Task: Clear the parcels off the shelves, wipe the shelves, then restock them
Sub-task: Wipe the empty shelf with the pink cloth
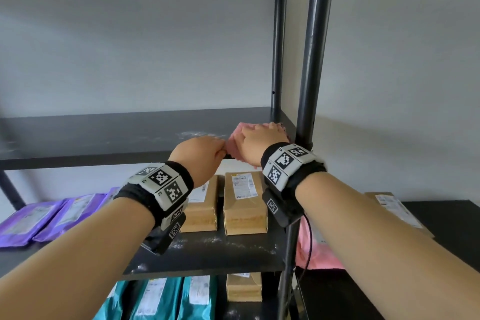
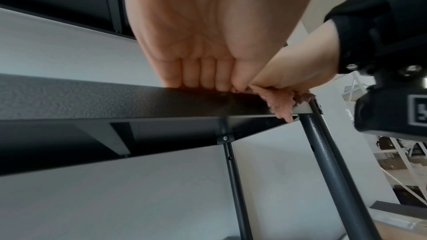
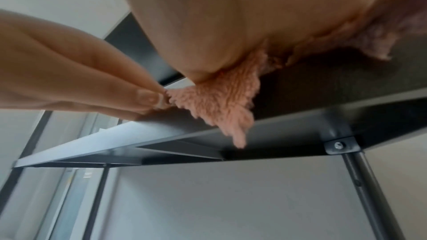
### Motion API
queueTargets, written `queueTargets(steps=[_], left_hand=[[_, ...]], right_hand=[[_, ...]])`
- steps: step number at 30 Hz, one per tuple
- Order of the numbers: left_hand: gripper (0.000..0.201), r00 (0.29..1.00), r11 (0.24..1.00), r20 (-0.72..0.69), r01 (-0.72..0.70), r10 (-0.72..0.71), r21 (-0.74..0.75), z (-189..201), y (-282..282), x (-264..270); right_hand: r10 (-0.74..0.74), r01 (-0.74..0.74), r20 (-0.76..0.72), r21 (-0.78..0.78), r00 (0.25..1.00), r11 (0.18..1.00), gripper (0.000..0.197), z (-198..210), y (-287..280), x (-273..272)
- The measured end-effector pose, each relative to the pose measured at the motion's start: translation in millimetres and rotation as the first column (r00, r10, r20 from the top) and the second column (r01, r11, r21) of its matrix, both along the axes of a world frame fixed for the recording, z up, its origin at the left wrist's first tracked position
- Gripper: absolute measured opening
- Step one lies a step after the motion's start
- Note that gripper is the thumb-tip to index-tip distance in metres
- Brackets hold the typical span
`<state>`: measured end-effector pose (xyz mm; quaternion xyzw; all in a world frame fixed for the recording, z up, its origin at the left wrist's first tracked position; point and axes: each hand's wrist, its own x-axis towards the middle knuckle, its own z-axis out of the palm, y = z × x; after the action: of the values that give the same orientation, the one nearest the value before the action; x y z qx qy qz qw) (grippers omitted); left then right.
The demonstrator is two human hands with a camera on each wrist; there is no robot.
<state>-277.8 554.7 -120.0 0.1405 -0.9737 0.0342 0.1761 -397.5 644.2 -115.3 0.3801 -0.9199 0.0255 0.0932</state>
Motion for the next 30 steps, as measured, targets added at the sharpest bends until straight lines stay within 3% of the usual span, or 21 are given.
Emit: queueTargets(steps=[4,9,11,14,16,18,21,24,27,30], left_hand=[[0.026,1.000,0.999,0.018,0.025,-0.024,-0.047,-1,-2,0],[0.015,0.994,0.996,0.067,0.084,-0.082,-0.018,2,-11,3],[0.016,0.991,0.995,0.090,0.098,-0.096,-0.018,3,-13,5],[0.027,0.986,0.993,0.113,0.119,-0.119,0.012,5,-15,6],[0.031,0.981,0.990,0.131,0.136,-0.141,0.048,9,-21,7],[0.031,0.980,0.988,0.133,0.139,-0.146,0.061,14,-29,12],[0.030,0.992,0.998,0.109,0.068,-0.066,-0.010,18,-43,22],[0.029,0.997,0.995,0.076,-0.012,0.020,-0.102,15,-53,32],[0.030,0.998,0.987,0.022,-0.061,0.065,-0.147,12,-61,40],[0.032,0.995,0.982,0.018,-0.092,0.096,-0.168,11,-69,53]], right_hand=[[0.046,-0.049,-0.023,-0.103,0.999,0.993,0.054,-11,18,7],[-0.093,0.097,0.046,-0.094,0.995,0.991,0.051,1,24,8],[-0.134,0.137,0.082,-0.033,0.988,0.990,0.040,11,13,5],[-0.337,0.310,0.250,0.143,0.908,0.940,0.036,21,-10,-5],[-0.308,0.286,0.281,0.116,0.909,0.951,0.035,17,-16,-11],[-0.180,0.194,0.210,-0.047,0.961,0.980,0.043,12,-7,-6],[-0.049,0.060,0.129,-0.080,0.990,0.995,0.050,6,10,-4],[-0.056,0.069,0.187,-0.065,0.981,0.995,0.057,9,6,-8],[-0.076,0.098,0.179,-0.117,0.981,0.988,0.043,11,-2,-2],[-0.076,0.096,0.199,-0.094,0.977,0.991,0.044,13,-22,13]])
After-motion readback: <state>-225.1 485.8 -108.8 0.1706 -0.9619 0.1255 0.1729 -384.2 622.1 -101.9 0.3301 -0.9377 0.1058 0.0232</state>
